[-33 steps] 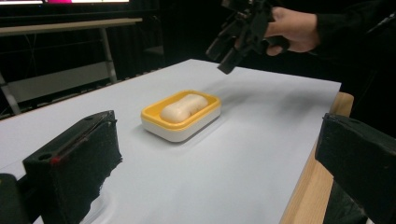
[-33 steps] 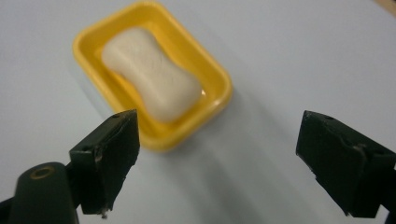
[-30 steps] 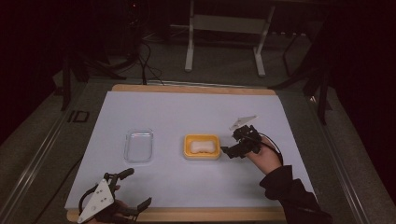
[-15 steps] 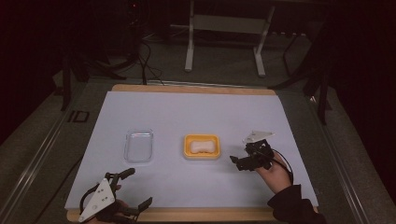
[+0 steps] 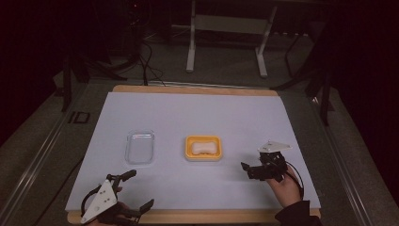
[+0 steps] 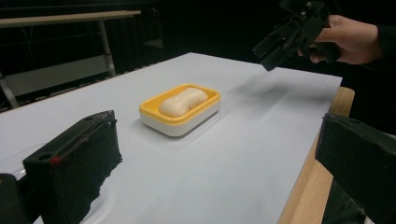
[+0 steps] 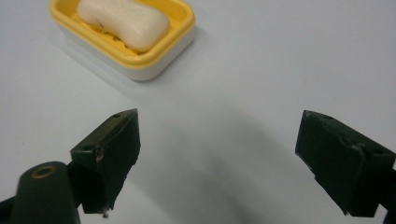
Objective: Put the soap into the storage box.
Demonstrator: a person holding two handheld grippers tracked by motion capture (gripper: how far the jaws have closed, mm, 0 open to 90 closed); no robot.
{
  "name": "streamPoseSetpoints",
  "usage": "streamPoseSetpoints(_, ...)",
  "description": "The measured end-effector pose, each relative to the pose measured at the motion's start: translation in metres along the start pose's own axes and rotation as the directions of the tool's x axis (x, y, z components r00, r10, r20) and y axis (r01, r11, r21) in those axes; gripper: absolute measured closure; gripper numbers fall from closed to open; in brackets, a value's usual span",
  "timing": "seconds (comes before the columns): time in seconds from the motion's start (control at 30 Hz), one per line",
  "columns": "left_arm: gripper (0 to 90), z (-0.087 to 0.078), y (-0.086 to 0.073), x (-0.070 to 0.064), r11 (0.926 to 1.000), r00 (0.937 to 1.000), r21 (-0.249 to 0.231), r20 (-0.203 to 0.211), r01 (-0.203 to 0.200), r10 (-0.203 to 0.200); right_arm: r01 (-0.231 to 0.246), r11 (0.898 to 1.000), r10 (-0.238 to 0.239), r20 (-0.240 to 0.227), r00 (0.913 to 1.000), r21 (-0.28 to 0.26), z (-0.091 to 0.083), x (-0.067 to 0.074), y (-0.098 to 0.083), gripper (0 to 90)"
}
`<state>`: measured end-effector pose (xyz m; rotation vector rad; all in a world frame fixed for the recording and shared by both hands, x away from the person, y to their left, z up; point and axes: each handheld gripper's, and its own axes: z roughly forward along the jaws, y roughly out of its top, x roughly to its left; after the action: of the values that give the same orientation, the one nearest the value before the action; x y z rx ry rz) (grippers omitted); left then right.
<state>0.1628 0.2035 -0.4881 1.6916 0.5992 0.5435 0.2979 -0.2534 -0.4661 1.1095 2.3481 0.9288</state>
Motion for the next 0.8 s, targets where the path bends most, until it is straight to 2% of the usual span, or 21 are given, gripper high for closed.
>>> streamPoseSetpoints(0.1, 0.1, 0.0, 0.0, 0.0, 1.0, 1.0, 0.002, -0.002, 0.001, -0.001, -0.011, 1.0, 0.011, -0.005, 0.9999, 0.001, -0.002, 0.001, -0.008, 13.7)
streamPoseSetpoints(0.37, 0.1, 0.0, 0.0, -0.001, 1.0, 1.0, 0.007, -0.001, -0.003, 0.003, -0.04, 0.998, 0.039, -0.013, 0.9991, -0.044, -0.013, 0.009, -0.019, 13.7)
streamPoseSetpoints(0.5, 0.1, 0.001, 0.001, -0.002, 1.0, 1.0, 0.009, 0.001, -0.001, 0.001, -0.046, 0.994, 0.045, -0.01, 0.9989, -0.103, -0.024, 0.014, -0.024, 13.4)
streamPoseSetpoints(0.63, 0.1, 0.002, 0.001, -0.003, 0.9998, 1.0, 0.02, 0.001, -0.008, 0.008, -0.022, 0.989, 0.023, 0.004, 0.9997, -0.144, -0.028, 0.013, -0.024, 13.3)
streamPoseSetpoints(0.73, 0.1, 0.002, 0.001, -0.004, 0.9998, 1.0, 0.018, 0.0, -0.005, 0.005, -0.029, 0.99, 0.028, -0.01, 0.9996, -0.138, -0.026, 0.012, -0.024, 13.4)
streamPoseSetpoints(0.8, 0.1, 0.002, 0.001, -0.004, 0.9999, 1.0, 0.012, -0.003, 0.001, -0.001, -0.009, 0.994, 0.008, -0.01, 0.9999, -0.112, -0.02, 0.014, -0.025, 13.4)
